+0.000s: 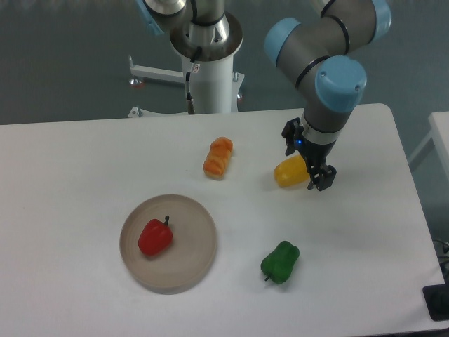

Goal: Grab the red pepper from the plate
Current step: 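Move the gripper from beside the yellow pepper over the red pepper on the plate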

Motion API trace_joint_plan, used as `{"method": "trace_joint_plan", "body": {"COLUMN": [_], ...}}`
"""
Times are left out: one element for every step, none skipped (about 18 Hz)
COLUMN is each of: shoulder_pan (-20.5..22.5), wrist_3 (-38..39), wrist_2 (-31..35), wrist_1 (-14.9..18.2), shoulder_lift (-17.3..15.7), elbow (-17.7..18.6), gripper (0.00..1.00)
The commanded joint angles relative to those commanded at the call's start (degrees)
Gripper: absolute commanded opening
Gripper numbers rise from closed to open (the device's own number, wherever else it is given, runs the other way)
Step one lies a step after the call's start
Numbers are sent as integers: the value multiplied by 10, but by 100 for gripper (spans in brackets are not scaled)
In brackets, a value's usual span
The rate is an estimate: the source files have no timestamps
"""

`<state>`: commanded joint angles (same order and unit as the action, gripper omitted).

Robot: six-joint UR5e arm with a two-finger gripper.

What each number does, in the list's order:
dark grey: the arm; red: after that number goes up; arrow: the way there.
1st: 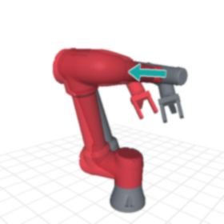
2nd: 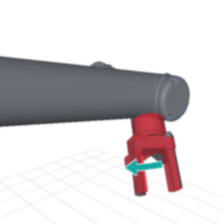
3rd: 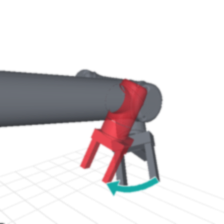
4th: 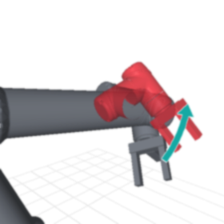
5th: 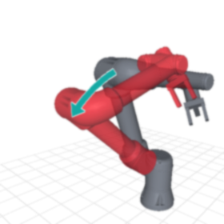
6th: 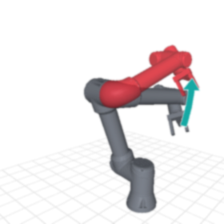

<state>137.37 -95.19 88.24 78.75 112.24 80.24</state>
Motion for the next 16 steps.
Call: {"method": "trace_joint_plan", "body": {"shoulder_pan": [0,0,0,0,-1,-2,-3,-4,-6,-6,-9,-22,-32,-42,-57,-75], "wrist_3": [0,0,1,3,8,10,11,11,11,12,18,48,72,96,122,152], "wrist_2": [-1,0,0,0,-1,-1,-1,-1,-3,-8,-10,-12,-14,-14,-14,-13], "wrist_1": [2,3,3,4,4,4,5,5,5,6,6,6,6,5,5,6], "shoulder_lift": [0,0,0,0,1,1,2,3,3,2,3,8,11,12,12,11], "elbow": [0,-1,-1,-1,-2,-2,-2,-3,-5,-5,-4,-4,-8,-9,-9,-8], "gripper": [100,100,100,100,100,100,100,100,100,100,100,100,100,100,100,100]}}
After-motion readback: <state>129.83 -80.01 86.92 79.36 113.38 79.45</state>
